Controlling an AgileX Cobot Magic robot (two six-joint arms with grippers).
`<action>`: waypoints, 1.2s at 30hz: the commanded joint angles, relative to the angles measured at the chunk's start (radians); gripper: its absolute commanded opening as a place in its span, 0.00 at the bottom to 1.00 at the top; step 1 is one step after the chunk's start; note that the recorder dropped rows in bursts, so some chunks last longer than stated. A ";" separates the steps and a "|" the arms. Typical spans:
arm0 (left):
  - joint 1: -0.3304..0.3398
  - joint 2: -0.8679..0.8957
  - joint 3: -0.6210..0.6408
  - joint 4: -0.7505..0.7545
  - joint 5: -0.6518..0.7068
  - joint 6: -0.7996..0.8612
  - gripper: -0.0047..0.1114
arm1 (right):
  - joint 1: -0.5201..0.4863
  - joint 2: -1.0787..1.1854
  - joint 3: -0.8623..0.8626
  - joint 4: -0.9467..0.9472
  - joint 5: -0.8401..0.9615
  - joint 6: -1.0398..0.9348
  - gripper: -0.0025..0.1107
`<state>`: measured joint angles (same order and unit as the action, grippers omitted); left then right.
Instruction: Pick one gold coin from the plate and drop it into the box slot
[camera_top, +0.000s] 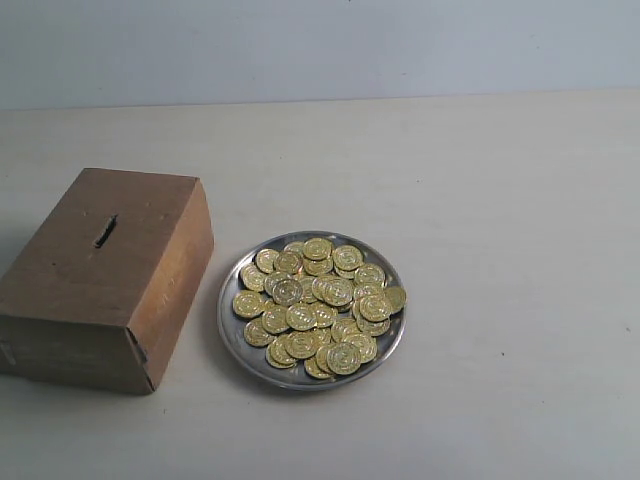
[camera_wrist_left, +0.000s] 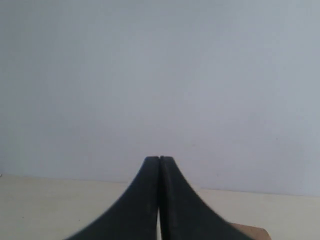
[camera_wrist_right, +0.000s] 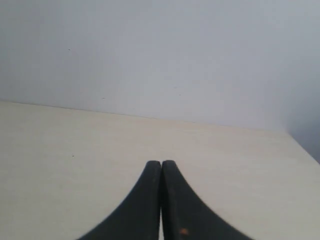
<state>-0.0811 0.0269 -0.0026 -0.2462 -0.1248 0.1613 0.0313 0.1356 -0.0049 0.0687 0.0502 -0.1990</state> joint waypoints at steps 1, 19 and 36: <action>0.002 -0.027 0.003 0.000 -0.005 -0.004 0.04 | -0.046 -0.029 0.005 0.004 -0.013 -0.008 0.02; 0.002 -0.027 0.003 0.000 -0.005 -0.004 0.04 | -0.048 -0.040 0.005 0.004 -0.013 -0.008 0.02; 0.002 -0.027 0.003 0.061 0.259 -0.017 0.04 | -0.048 -0.040 0.005 0.004 -0.013 -0.008 0.02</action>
<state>-0.0812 0.0061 -0.0026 -0.1940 0.0527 0.1578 -0.0128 0.1012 -0.0049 0.0706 0.0483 -0.1990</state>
